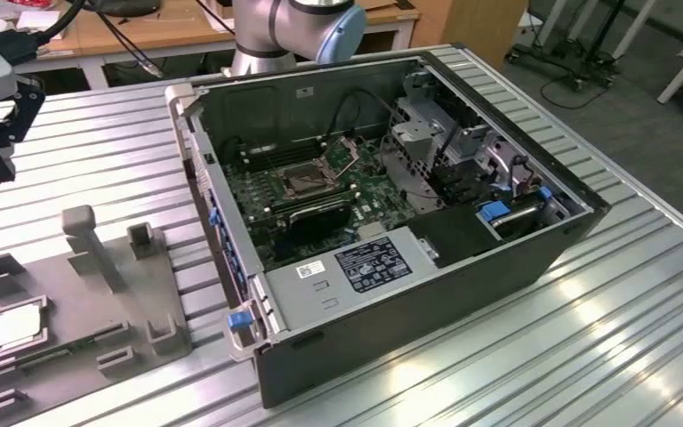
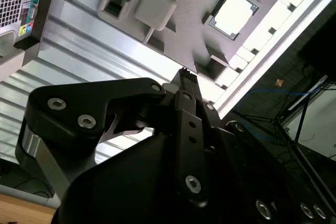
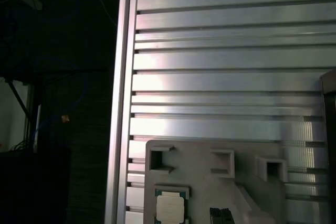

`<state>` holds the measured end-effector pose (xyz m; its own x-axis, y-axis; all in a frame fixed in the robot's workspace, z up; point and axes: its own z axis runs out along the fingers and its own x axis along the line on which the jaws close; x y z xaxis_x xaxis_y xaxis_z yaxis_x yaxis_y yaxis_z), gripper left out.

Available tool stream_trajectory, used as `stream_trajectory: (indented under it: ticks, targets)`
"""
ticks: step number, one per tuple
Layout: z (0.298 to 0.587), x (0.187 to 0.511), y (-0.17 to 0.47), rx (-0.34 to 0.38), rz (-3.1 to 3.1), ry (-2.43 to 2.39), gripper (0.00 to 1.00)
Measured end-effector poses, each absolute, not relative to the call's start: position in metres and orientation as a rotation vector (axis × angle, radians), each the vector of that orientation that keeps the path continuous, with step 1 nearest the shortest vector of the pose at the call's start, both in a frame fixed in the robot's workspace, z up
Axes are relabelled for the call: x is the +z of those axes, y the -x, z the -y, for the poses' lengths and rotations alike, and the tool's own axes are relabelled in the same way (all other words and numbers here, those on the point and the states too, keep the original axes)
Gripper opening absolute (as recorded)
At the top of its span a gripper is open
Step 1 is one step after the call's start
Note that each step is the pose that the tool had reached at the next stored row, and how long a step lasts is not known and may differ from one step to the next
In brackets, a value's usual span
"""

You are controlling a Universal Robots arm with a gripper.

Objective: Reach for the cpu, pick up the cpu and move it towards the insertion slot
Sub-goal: 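Reach for the cpu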

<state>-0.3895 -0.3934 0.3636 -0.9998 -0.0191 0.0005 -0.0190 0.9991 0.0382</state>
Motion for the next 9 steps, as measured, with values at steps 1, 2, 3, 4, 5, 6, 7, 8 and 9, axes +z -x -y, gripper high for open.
stream_trajectory:
  ticks: [1, 2, 3, 4, 5, 6, 7, 8, 9]
  targets:
    - [0.3934, 0.3635, 0.3900, -0.060, 3.140, -0.030, 0.11]
    - [0.3934, 0.3634, 0.3905, -0.060, 3.140, -0.030, 0.11]
    - [0.3934, 0.3634, 0.3914, -0.060, 3.140, -0.030, 0.11]
    - [0.3934, 0.3633, 0.3926, -0.060, 3.140, -0.030, 0.11]
    - [0.3934, 0.3631, 0.3944, -0.060, 3.140, -0.030, 0.11]
    - [0.3934, 0.3629, 0.3959, -0.060, 3.140, -0.030, 0.11]
    - [0.3934, 0.3628, 0.3969, -0.060, 3.140, -0.030, 0.11]
    - [0.3934, 0.3626, 0.3978, -0.060, 3.140, -0.030, 0.11]
    - [0.3934, 0.3624, 0.3986, -0.060, 3.140, -0.030, 0.11]
